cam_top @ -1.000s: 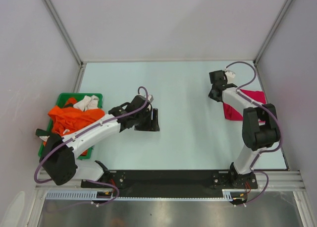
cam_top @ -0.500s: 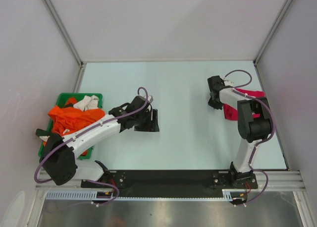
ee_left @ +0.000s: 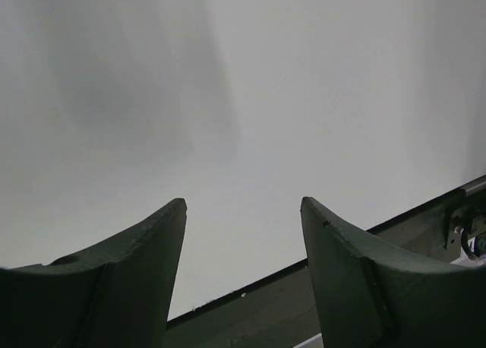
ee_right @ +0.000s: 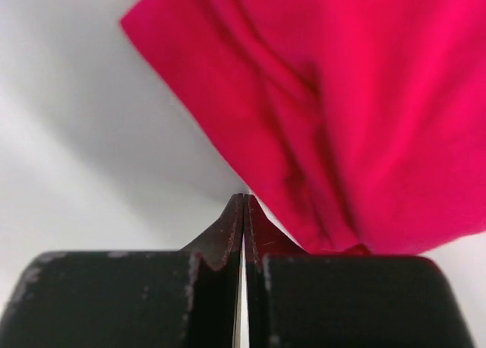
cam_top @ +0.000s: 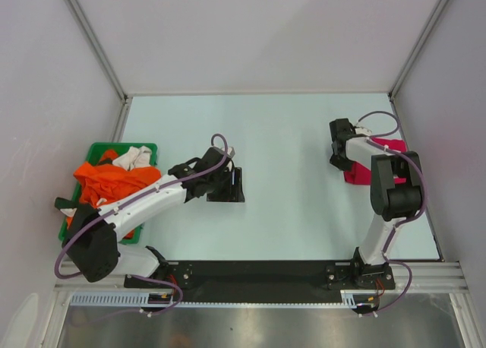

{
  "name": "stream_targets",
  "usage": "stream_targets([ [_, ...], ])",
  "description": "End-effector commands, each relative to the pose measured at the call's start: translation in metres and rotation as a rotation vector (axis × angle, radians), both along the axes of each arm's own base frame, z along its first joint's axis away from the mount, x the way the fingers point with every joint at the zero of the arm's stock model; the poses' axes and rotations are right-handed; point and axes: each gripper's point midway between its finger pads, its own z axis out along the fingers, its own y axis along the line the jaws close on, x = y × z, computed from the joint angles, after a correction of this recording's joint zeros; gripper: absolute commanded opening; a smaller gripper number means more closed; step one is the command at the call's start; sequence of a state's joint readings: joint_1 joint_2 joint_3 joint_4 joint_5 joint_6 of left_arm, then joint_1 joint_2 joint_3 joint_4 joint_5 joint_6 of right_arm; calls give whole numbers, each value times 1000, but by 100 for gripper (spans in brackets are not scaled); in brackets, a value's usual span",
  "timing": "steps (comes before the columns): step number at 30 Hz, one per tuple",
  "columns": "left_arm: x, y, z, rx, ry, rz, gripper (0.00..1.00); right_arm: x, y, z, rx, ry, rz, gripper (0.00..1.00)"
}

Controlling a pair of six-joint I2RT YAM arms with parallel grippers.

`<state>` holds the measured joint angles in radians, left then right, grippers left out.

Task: Fold and stack the t-shirts
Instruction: Put the neatly folded tshirt into the corner of the board with the right arm

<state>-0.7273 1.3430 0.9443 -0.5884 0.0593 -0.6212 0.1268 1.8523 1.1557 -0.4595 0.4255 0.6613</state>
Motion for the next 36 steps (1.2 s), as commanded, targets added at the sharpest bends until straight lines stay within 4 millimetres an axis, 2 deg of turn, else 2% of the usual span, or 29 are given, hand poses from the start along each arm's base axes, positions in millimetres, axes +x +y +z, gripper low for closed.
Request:
stream_targets([
  [1, 5, -9, 7, -34, -14, 9, 68, -27, -21, -2, -45, 76, -41, 0],
  [16, 3, -7, 7, -38, -11, 26, 68, -45, -46, -10, -48, 138, -121, 0],
  [20, 3, -6, 8, -41, -15, 30, 68, -41, -41, -9, -39, 106, -84, 0],
  [21, 3, -6, 7, -43, -14, 30, 68, -34, -28, 7, -41, 42, -31, 0],
  [22, 3, -7, 7, -45, -15, 30, 68, -13, -15, 22, -33, -71, 22, 0],
  [23, 3, -8, 9, -51, -22, 28, 68, -11, 0, 29, -26, -117, 108, 2],
  [24, 4, -8, 10, -54, -26, 28, 68, -2, 29, 46, -8, -194, 196, 6],
  [25, 4, -9, 13, -59, -37, 27, 68, 14, 46, 81, 14, -334, 245, 22],
  [26, 6, -11, 16, -68, -52, 27, 68, 18, 57, 97, 17, -382, 281, 29],
  [27, 8, -10, 21, -72, -78, 28, 69, 25, 81, 120, 27, -440, 330, 37],
  [28, 10, -10, 25, -75, -99, 29, 69, 28, 89, 137, 24, -470, 350, 52],
  [29, 11, -10, 28, -76, -112, 32, 70, 30, 98, 148, 16, -479, 370, 58],
  [30, 12, -9, 34, -80, -136, 30, 70, 37, 107, 173, 5, -516, 393, 67],
  [31, 13, -9, 37, -83, -146, 24, 70, 32, 122, 177, -17, -501, 435, 71],
  [33, 19, -2, 37, -43, -175, 39, 70, 31, 134, 196, -49, -526, 477, 78],
  [34, 18, 1, 35, -22, -168, 42, 70, 24, 146, 199, -55, -522, 506, 79],
  [36, 21, 6, 35, 10, -179, 57, 70, 16, 155, 206, -60, -527, 540, 80],
])
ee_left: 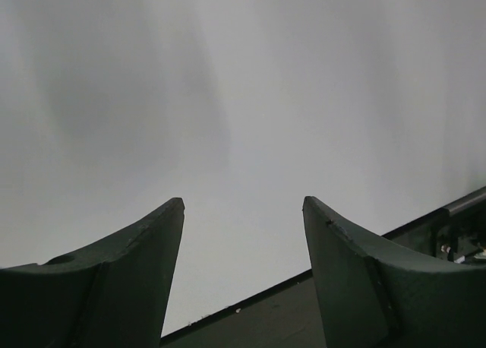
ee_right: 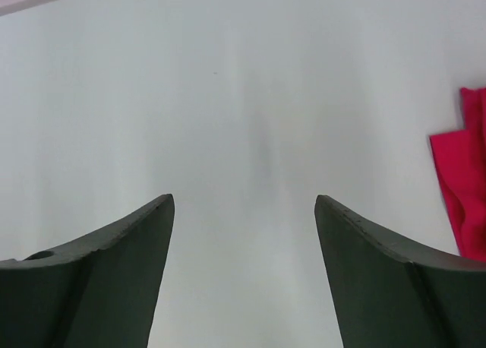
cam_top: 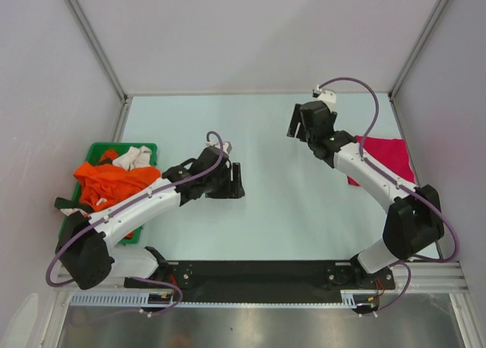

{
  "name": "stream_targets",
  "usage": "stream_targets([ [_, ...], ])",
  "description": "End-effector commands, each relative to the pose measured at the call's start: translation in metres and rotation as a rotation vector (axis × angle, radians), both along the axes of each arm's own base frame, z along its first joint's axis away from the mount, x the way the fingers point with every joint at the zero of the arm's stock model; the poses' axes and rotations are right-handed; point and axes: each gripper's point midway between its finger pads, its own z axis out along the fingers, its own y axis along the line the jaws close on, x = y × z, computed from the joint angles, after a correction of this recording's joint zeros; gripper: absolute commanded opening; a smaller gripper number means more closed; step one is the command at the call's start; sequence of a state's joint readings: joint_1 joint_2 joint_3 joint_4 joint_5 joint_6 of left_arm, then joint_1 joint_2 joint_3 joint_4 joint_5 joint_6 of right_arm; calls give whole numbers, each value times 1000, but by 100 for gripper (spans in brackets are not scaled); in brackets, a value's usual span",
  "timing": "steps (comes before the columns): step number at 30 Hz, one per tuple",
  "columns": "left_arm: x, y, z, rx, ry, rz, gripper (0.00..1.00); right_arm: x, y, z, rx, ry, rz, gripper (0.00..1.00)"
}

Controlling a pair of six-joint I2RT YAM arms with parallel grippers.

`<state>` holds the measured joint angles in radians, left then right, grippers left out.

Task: Fold and stack the t-shirts
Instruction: Put the neatly folded tshirt into the corner of the board with the right arm

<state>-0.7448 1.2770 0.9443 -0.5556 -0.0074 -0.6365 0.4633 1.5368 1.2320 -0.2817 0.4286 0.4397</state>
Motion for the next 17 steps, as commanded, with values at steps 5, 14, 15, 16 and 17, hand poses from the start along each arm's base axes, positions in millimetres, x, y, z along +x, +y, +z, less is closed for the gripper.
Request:
stream_targets([
  [5, 16, 25, 18, 112, -134, 67, 70, -44, 41, 35, -145, -75, 122, 81],
  [14, 21, 59, 21, 225, -194, 170, 68, -109, 82, 16, -239, -55, 243, 100],
  [15, 20, 60, 21, 223, -195, 176, 69, -115, 86, 13, -246, -44, 262, 100],
  [16, 19, 61, 20, 227, -192, 183, 69, -118, 88, 12, -248, -41, 268, 100],
  [17, 19, 61, 19, 217, -186, 197, 69, -119, 89, 12, -244, -39, 272, 100],
])
